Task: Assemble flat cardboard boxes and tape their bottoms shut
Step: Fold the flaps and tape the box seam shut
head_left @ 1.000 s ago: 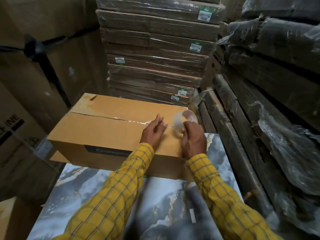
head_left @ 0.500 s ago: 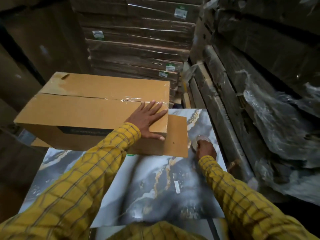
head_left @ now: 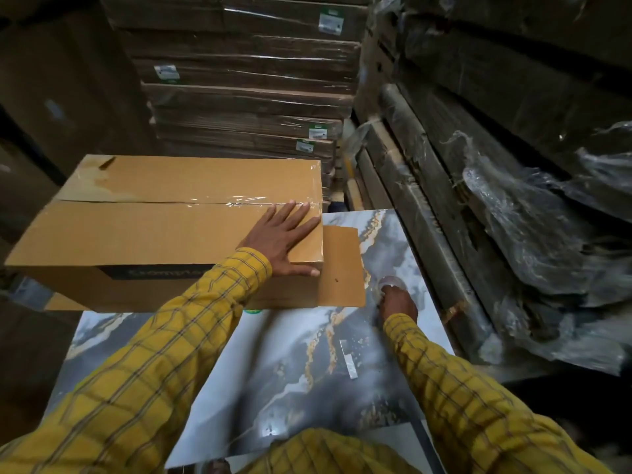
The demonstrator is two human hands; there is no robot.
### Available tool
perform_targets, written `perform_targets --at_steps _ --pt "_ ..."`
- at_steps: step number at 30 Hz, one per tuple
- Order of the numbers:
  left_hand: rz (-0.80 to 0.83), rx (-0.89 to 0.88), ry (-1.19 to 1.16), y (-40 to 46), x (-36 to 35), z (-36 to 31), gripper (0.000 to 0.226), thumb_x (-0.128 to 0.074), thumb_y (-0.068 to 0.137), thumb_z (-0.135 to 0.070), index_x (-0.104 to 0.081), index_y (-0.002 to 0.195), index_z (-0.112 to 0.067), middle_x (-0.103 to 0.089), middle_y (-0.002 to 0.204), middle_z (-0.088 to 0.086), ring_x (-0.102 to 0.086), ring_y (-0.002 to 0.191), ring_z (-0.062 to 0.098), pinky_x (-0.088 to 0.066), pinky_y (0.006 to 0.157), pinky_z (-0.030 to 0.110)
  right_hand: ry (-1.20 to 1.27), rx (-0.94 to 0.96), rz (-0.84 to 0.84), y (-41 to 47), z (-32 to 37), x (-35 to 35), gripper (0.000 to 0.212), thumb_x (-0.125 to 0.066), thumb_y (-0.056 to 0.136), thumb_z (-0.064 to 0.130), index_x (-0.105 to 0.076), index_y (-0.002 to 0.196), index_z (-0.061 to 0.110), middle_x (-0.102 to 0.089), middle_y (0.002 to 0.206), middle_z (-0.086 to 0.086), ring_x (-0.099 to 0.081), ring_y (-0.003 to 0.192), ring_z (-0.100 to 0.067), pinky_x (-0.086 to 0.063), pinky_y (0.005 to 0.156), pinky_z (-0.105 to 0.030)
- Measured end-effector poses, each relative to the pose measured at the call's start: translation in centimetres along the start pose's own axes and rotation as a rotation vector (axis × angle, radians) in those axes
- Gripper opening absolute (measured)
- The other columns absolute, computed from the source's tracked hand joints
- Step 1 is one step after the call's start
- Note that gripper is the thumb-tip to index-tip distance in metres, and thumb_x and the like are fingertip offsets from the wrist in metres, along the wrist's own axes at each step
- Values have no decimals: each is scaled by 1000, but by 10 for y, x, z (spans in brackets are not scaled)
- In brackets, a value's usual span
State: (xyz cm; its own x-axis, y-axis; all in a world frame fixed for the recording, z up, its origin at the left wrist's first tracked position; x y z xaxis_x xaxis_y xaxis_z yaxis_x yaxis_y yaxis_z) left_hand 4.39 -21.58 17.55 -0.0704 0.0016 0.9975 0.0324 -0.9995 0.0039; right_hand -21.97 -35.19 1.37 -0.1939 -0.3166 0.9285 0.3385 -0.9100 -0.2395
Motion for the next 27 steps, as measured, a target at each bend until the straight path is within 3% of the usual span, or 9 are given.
perform_targets --at_steps 3,6,9,11,15,18,20,24,27 --pt "1 -12 2 1 -2 2 115 -17 67 -100 6 159 -33 8 167 2 6 154 30 -2 123 55 102 0 -161 -11 23 26 33 -58 95 18 -66 127 14 -64 131 -14 -57 122 -35 -48 98 -40" --pt "31 -52 -29 0 -3 5 116 -15 68 -99 7 159 -31 9 167 5 8 153 33 2 122 56 369 5 -388 -29 67 60 34 -63 93 23 -66 124 8 -66 122 -17 -55 117 -41 -47 95 -45" --pt "58 -136 -106 -2 1 11 122 -10 64 -100 3 160 -26 6 167 8 9 153 35 7 120 53 558 114 -649 -57 124 95 39 -55 92 33 -66 119 7 -63 115 -17 -55 109 -38 -42 94 -42" --pt "87 -189 -257 -3 5 18 124 -18 64 -100 -3 160 -23 4 167 7 9 153 33 8 120 50 569 220 -724 -78 164 108 42 -51 93 36 -66 122 10 -60 115 -14 -52 109 -31 -40 97 -39" --pt "84 -300 -469 -6 14 43 116 -28 74 -93 -13 160 -16 -6 167 8 2 154 26 1 125 48 478 247 -612 -101 223 91 53 -45 87 47 -67 127 18 -54 136 -14 -45 128 -35 -39 107 -48" --pt "108 -376 -386 -7 14 59 100 -47 85 -73 -14 160 -16 -6 167 6 2 154 21 -1 125 48 394 175 -511 -107 239 66 59 -39 89 54 -62 135 26 -40 155 -11 -29 144 -35 -31 115 -51" --pt "128 -424 -307 -8 13 67 95 -48 87 -69 -13 160 -18 -3 167 4 4 154 18 2 125 46 355 156 -499 -109 240 59 61 -37 91 55 -57 141 26 -32 161 -9 -23 149 -35 -28 117 -51" --pt "135 -458 -188 -2 20 99 91 -33 90 -78 -5 160 -28 6 167 1 12 153 19 6 124 47 265 163 -492 -106 234 52 67 -28 94 61 -50 148 27 -24 165 -7 -18 152 -36 -18 123 -48" --pt "138 -322 -75 12 29 147 96 -6 80 -90 2 158 -35 9 166 2 16 152 24 10 122 52 266 157 -440 -102 235 51 73 -21 93 64 -44 151 27 -17 167 -6 -11 152 -37 -13 125 -49"
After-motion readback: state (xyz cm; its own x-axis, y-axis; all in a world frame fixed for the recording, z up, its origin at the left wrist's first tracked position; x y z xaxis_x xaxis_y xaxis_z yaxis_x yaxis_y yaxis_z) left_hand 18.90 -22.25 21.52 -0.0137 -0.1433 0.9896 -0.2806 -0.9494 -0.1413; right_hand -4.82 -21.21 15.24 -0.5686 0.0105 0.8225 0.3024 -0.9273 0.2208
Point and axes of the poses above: each hand's wrist, its own y-axis towards the middle knuckle, its own x-axis out of the back of the hand, z = x × y, the point moved 6 cm from there along y, towards the middle knuckle
